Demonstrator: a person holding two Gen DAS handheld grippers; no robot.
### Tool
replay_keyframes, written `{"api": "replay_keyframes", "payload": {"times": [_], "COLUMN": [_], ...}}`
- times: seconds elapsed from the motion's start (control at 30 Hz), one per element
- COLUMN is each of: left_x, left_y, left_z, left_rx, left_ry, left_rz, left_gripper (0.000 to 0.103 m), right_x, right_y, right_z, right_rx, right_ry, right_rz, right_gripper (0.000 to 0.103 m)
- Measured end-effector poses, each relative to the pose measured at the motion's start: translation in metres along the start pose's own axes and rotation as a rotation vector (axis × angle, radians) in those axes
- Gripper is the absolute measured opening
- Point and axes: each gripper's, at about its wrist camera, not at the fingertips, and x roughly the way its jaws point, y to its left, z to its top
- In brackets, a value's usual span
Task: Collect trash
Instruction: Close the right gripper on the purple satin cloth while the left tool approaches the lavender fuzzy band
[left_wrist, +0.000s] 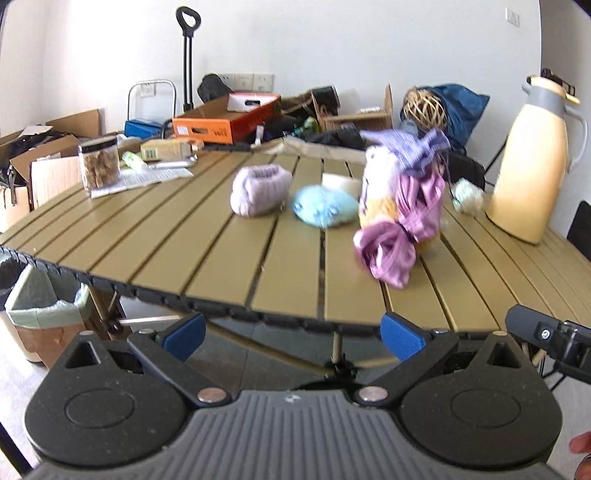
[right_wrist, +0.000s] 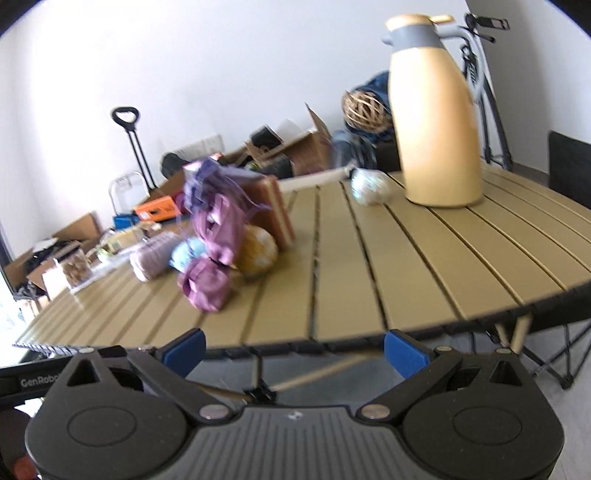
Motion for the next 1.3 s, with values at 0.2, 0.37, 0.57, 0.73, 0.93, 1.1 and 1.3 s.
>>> {"api": "replay_keyframes", "payload": {"times": [0.2, 0.37, 0.57, 0.73, 0.93, 1.1, 1.3], "left_x": [0.004, 0.015, 0.033, 0.047, 0.061, 0.067, 0.073], "left_y": [0.014, 0.023, 0.032, 0.036, 0.046, 0.055, 0.061], "left_z": [0.02, 0.036, 0.052, 0.057, 0.057, 0.057, 0.056], "left_rx": [-0.015, -0.007, -0.004, 0.009, -0.007, -0.037, -0.049], "left_ry": [-0.06, -0.091, -0.102, -0.127, -0.103, -0.088, -0.067], "left_rz": [0.017, 0.041, 0.052, 0.051, 0.059, 0.066, 0.071], "left_gripper": [0.103, 0.103, 0.103, 0.103, 0.103, 0.103, 0.103], "right_x": [0.015, 0.033, 0.06, 0.084, 0.106, 0.122, 0.134], "right_y": [0.027, 0.044, 0.054, 0.063, 0.069, 0.075, 0.08], "right_z": [0.015, 0.025, 0.035, 0.042, 0.042, 0.043, 0.044], "right_rx": [-0.05, -0.11, -0.128, -0.114, -0.091, -0.083, -0.109], "right_ry": [-0.063, -0.113, -0.129, -0.153, -0.169, -0.135, -0.112], "right_rz": [0.03, 0.005, -0.014, 0.004, 0.022, -0.003, -0.042], "right_gripper": [0.103, 0.103, 0.103, 0.103, 0.103, 0.103, 0.101]}}
